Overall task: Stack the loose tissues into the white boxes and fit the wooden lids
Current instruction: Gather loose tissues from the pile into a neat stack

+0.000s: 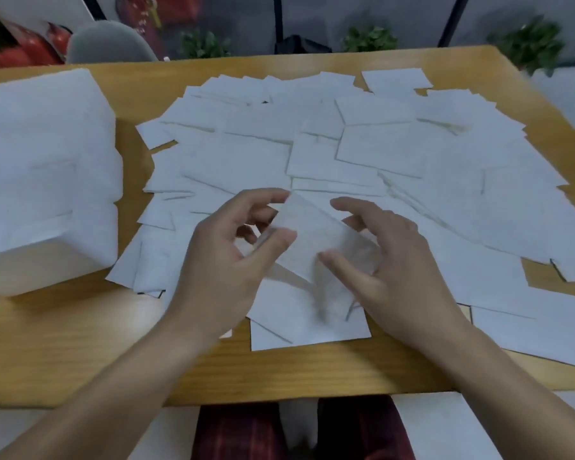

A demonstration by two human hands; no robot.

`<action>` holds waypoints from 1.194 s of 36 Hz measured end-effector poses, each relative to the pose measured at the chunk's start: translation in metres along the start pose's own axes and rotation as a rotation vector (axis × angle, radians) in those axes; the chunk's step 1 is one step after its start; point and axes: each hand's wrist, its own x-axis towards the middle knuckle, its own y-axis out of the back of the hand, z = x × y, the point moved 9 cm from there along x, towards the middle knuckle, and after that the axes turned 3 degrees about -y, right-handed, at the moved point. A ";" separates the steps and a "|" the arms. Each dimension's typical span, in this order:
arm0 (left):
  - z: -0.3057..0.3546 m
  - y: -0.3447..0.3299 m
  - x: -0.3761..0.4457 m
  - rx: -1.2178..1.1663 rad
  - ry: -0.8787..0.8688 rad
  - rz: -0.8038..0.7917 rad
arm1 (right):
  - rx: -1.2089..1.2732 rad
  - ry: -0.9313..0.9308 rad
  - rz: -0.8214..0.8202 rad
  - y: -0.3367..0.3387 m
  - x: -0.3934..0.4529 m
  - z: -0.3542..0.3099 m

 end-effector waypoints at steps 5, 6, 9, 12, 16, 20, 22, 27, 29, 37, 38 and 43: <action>0.006 0.014 -0.024 -0.162 -0.007 0.059 | 0.225 0.029 -0.001 0.014 -0.013 -0.011; 0.006 0.015 -0.030 -0.162 0.011 0.060 | 0.242 0.038 0.008 0.017 -0.016 -0.013; 0.006 0.013 -0.047 -0.129 0.080 -0.010 | 0.263 0.022 0.000 0.016 -0.023 -0.010; 0.006 0.011 -0.056 -0.025 0.091 -0.090 | 0.237 -0.009 -0.031 0.009 -0.025 -0.004; 0.005 0.009 -0.059 0.021 0.112 -0.114 | 0.267 -0.047 -0.046 0.003 -0.024 0.000; 0.000 -0.003 -0.062 -0.023 0.180 -0.248 | 0.357 -0.078 0.009 0.004 -0.019 0.000; -0.001 -0.005 -0.065 0.008 0.171 -0.274 | 0.330 -0.069 0.019 0.002 -0.016 -0.001; -0.015 0.003 -0.065 0.093 0.215 -0.221 | 0.196 -0.061 0.042 -0.004 -0.013 -0.003; -0.021 0.002 -0.066 0.137 0.230 -0.250 | 0.112 -0.057 0.057 -0.007 -0.012 -0.003; -0.025 0.022 -0.057 0.575 0.112 -0.164 | -0.346 0.141 0.190 0.004 0.004 -0.009; -0.022 0.025 -0.054 0.612 0.081 -0.130 | -0.327 0.153 0.169 0.004 0.009 -0.006; -0.017 0.018 -0.039 0.562 0.030 -0.092 | -0.363 0.240 0.098 -0.011 0.026 -0.008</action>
